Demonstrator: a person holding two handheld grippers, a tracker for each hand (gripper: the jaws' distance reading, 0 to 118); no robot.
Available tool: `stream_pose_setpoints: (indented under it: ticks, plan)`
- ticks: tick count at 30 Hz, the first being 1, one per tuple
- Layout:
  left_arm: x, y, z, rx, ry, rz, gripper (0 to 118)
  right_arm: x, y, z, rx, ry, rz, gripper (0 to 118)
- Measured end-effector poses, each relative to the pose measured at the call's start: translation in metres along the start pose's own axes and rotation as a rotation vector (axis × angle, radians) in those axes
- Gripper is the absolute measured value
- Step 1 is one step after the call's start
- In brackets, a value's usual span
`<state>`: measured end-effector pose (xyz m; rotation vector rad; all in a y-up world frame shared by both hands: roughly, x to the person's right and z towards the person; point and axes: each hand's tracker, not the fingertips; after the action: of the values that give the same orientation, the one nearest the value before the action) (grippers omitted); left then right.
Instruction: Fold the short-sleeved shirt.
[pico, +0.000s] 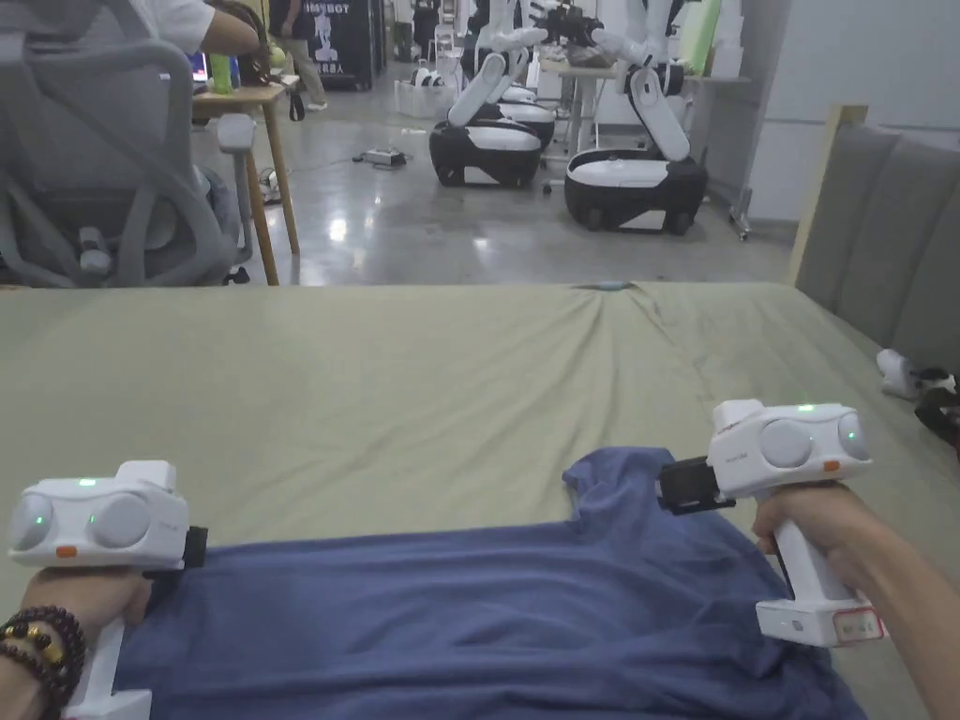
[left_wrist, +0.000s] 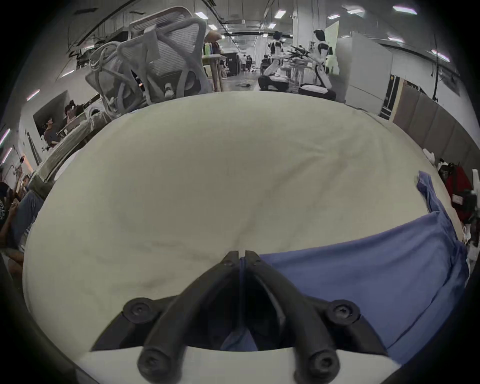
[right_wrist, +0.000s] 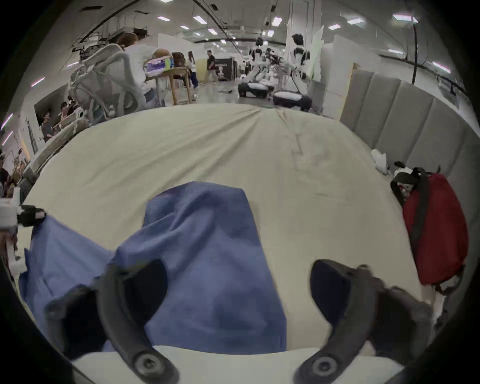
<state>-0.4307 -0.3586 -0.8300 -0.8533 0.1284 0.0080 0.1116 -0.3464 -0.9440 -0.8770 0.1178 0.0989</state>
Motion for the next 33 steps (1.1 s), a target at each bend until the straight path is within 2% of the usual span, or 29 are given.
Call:
stream_pose_setpoints:
  ticks: [2,5,7,8,9,10,12,14,21,28,33]
  plan:
    - [0.000,0.000,0.000,-0.002,0.000,-0.003,1,0.001,0.002,-0.018,-0.029,-0.017,0.018,87]
    - [0.000,0.002,-0.002,-0.001,-0.001,-0.011,1,0.000,-0.004,-0.043,-0.121,-0.068,0.052,75]
    - [0.001,0.002,-0.003,-0.004,0.001,-0.029,1,0.000,-0.006,-0.051,-0.117,-0.038,0.016,70]
    - [0.001,0.003,-0.004,-0.005,0.003,-0.038,1,-0.001,-0.004,-0.049,-0.112,-0.050,0.000,63]
    - [0.002,0.003,-0.004,-0.004,0.004,-0.040,1,-0.002,-0.002,-0.044,-0.115,-0.049,0.005,45]
    - [0.002,0.003,-0.003,-0.003,0.006,-0.041,1,-0.004,0.000,-0.039,-0.092,-0.043,0.023,0]
    - [0.003,0.004,-0.001,0.000,0.013,-0.038,1,-0.007,0.004,-0.031,-0.077,-0.033,0.056,0]
    - [0.003,0.004,0.008,0.009,0.018,-0.030,1,-0.012,0.003,-0.019,-0.069,-0.033,0.053,0]
    - [-0.009,-0.008,0.085,0.093,-0.012,-0.019,1,-0.005,-0.011,0.071,0.045,-0.008,-0.001,0]
    - [-0.018,-0.064,0.176,0.145,-0.029,-0.026,1,0.004,-0.072,0.179,0.113,0.040,0.002,0]
    - [-0.024,-0.120,0.206,0.099,-0.051,0.006,1,0.006,-0.134,0.223,0.127,0.075,0.009,0]
